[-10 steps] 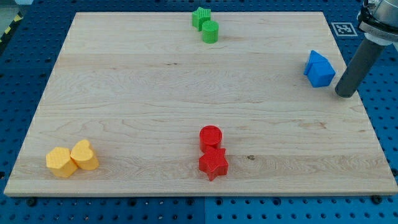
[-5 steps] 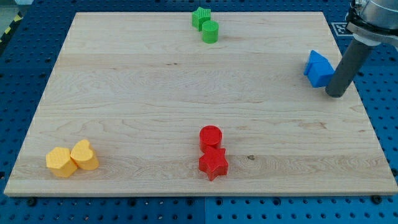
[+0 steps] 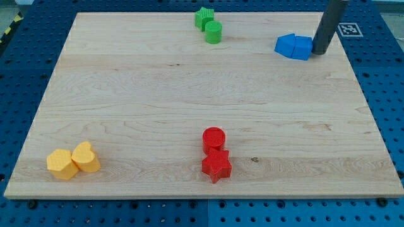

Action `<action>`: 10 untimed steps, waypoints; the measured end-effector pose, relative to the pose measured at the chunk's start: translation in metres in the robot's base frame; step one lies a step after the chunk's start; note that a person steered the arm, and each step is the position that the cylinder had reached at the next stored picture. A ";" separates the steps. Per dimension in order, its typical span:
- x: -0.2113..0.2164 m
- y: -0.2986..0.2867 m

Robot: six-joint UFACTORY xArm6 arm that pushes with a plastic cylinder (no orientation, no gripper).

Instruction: Move the blue blocks to the bottom right of the green blocks

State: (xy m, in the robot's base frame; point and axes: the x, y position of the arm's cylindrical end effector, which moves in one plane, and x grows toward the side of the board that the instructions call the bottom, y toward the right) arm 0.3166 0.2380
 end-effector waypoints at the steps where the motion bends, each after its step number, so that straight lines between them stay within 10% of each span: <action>1: -0.018 0.000; 10: 0.000 -0.010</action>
State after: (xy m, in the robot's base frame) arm 0.3169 0.2279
